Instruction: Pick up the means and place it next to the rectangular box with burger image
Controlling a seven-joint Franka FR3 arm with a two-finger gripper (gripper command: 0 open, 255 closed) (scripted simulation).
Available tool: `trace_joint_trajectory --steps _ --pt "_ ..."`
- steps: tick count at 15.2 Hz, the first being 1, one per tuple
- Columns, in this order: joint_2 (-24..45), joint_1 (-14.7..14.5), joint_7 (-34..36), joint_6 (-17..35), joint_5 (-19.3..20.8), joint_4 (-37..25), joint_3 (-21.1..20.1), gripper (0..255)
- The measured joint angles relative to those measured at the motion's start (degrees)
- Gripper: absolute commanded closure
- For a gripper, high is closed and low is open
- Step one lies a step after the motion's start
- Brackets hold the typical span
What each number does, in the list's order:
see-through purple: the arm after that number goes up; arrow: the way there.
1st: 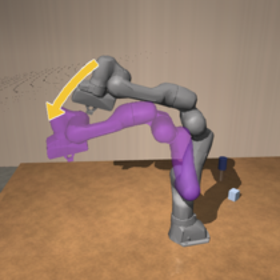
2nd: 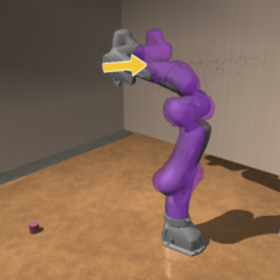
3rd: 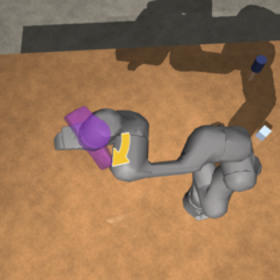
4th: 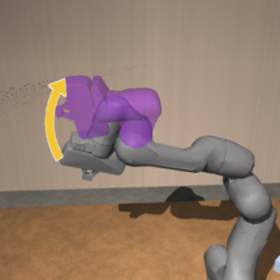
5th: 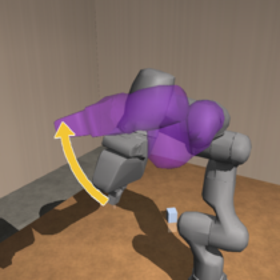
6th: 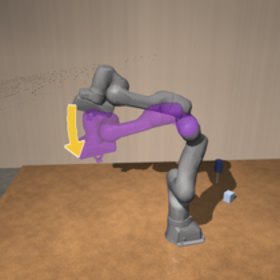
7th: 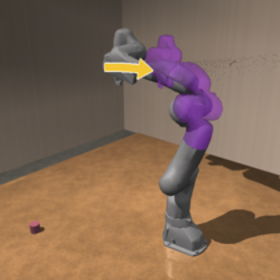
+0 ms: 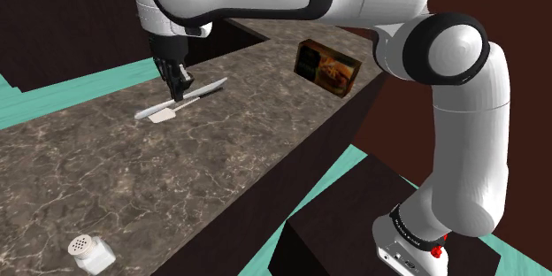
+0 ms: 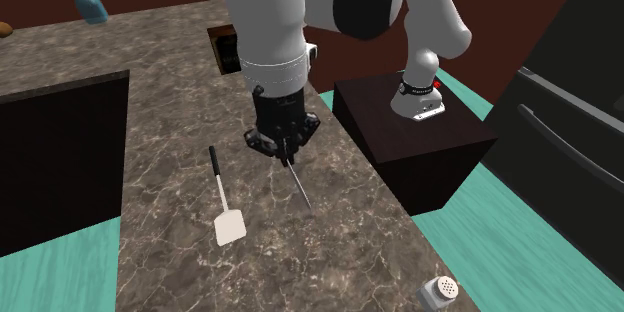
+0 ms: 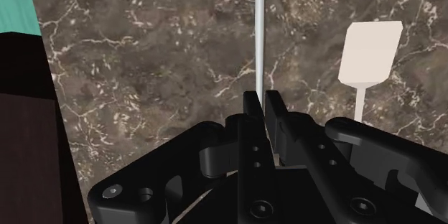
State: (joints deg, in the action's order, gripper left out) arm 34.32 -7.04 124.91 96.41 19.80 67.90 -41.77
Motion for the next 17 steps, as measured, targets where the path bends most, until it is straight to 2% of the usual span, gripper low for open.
trace_joint_trajectory --steps 8,14,17 --pt "1.37 -2.88 -0.53 -7.18 0.59 -9.04 0.32 255" --pt "3.93 -6.54 -1.17 -13.52 1.89 -18.58 1.13 255" --pt "0.95 -2.16 -3.14 -12.36 0.34 -14.21 0.49 255"
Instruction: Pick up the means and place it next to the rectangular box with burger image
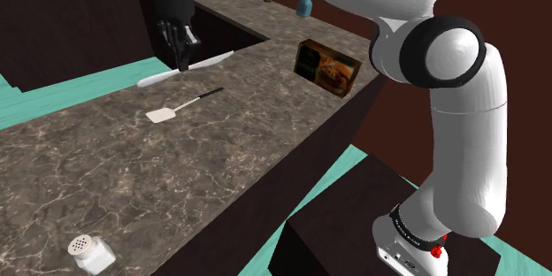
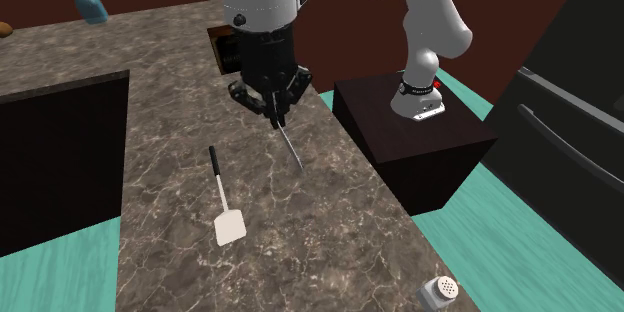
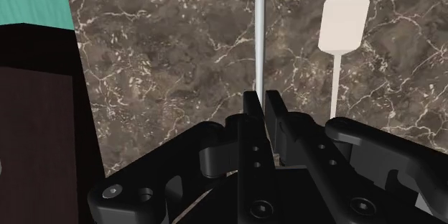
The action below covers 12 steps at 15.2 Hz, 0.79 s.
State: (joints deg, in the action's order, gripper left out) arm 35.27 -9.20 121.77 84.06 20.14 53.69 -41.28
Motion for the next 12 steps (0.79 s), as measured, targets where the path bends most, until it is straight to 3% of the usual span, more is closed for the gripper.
trace_joint_trajectory --steps 5,12 --pt "-7.35 10.74 -5.11 5.17 -4.23 12.61 -1.19 255" --pt "-11.99 20.52 -13.82 6.77 -7.62 18.29 -0.56 255"
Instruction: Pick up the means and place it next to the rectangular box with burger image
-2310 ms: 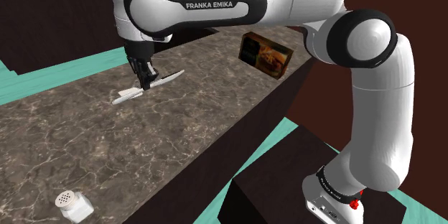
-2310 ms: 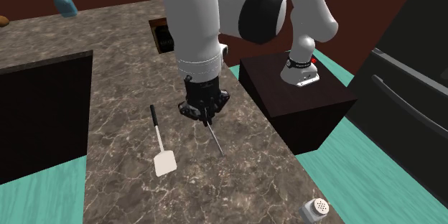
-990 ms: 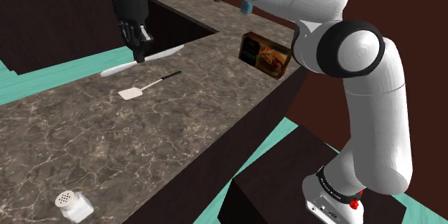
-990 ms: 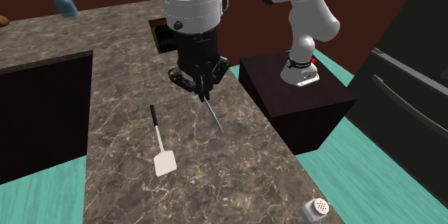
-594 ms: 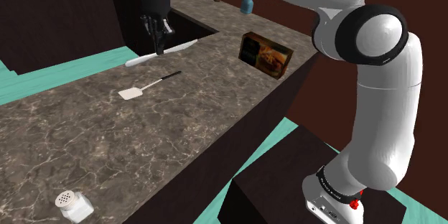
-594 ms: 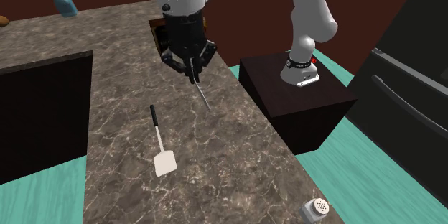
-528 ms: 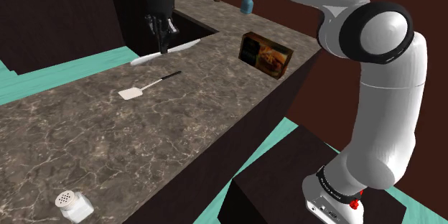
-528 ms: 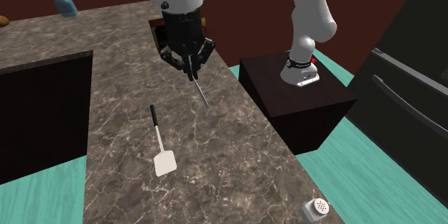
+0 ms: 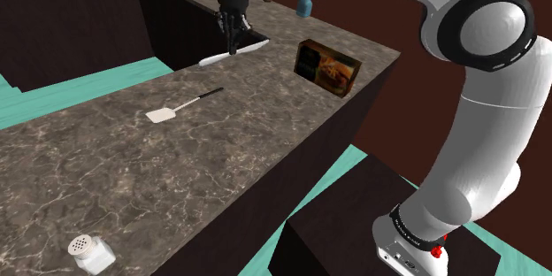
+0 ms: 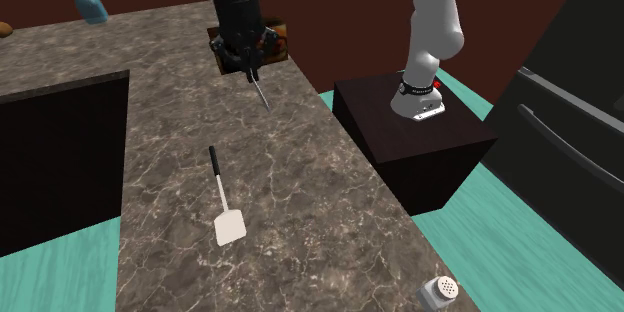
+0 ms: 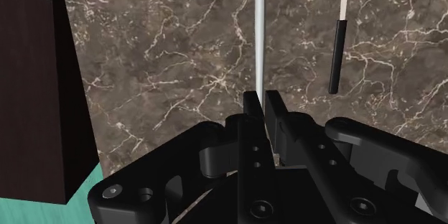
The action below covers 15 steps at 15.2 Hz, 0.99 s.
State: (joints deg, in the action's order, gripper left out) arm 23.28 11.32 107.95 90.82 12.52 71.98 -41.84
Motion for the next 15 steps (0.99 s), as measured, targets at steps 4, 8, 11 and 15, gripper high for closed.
trace_joint_trajectory --steps 4,8,11,15 --pt "-2.15 5.05 -5.29 0.35 -1.68 2.12 0.81 255" --pt "-1.98 8.92 -10.45 0.53 -2.03 2.12 2.17 255" --pt "-1.37 11.00 -13.69 -0.31 -1.97 0.69 3.08 255" --pt "-0.19 14.03 -18.43 -1.29 -1.73 -1.34 4.49 255"
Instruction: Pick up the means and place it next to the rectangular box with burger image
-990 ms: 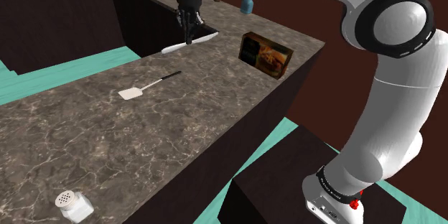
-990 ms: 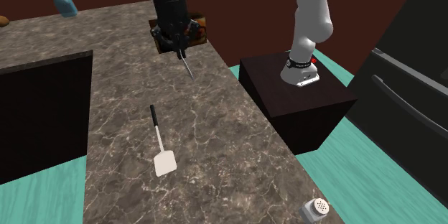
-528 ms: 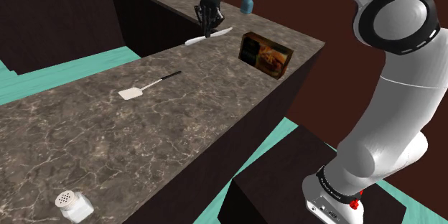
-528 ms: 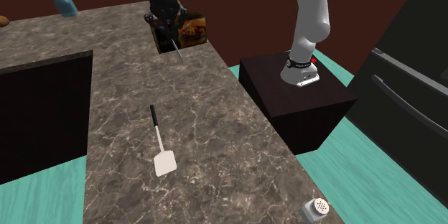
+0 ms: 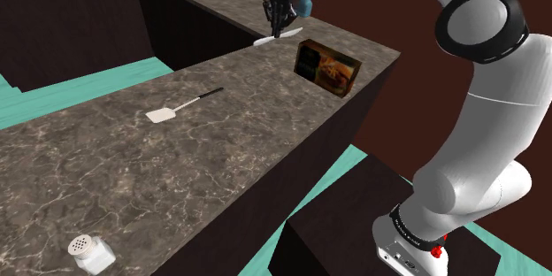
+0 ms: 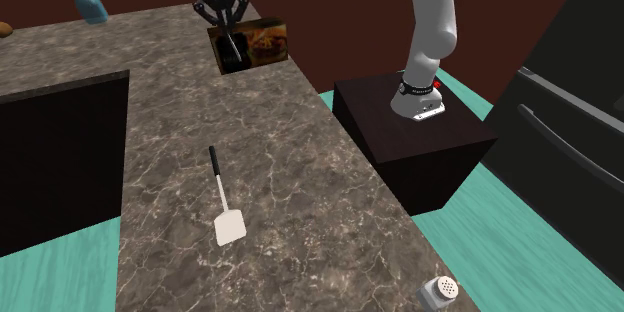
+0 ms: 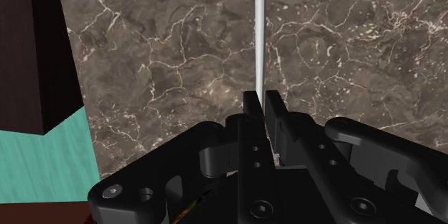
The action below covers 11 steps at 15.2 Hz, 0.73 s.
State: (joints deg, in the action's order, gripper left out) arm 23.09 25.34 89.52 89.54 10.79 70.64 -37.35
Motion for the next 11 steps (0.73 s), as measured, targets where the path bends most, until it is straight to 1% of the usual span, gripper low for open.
trace_joint_trajectory --steps 2,3,4,5,11 --pt "1.21 1.06 -2.15 -0.65 0.45 -1.77 0.73 255" --pt "2.59 1.41 -3.58 -1.86 1.01 -4.29 1.29 255" --pt "3.27 1.85 -4.40 -1.62 1.27 -4.60 1.63 255" --pt "3.39 2.21 -4.85 -1.29 1.28 -4.36 1.76 255" --pt "1.87 4.18 -5.45 3.97 0.49 2.41 1.73 255"
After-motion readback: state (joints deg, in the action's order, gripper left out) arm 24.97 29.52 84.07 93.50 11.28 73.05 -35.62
